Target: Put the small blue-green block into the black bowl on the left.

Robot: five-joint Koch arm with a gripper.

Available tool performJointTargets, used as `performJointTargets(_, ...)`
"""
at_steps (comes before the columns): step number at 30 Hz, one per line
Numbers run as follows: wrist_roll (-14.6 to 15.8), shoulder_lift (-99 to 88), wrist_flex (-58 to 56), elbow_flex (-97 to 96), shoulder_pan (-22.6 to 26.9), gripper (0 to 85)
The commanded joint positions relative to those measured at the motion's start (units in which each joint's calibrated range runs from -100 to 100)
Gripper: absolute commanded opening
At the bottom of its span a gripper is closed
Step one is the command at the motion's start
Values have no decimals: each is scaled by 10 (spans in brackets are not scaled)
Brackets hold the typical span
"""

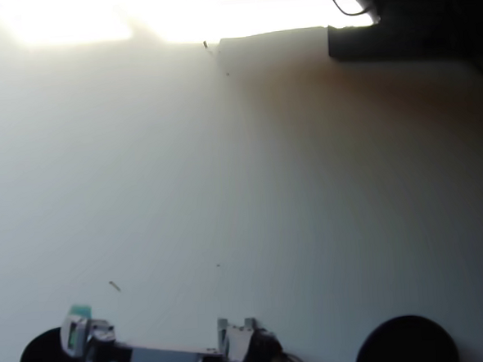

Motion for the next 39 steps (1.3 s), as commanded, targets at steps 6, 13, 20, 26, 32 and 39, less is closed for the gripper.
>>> performJointTargets(6, 22, 145, -131, 211, 67, 27)
performJointTargets(13, 25, 214, -174, 257, 101, 27)
performJointTargets(20, 19, 249, -175, 256, 104, 61)
performJointTargets(26, 13, 277, -175, 258, 102, 348)
performJointTargets(32, 7, 236, -195, 253, 74, 383)
performJointTargets(39, 9, 132, -184, 195, -20, 382)
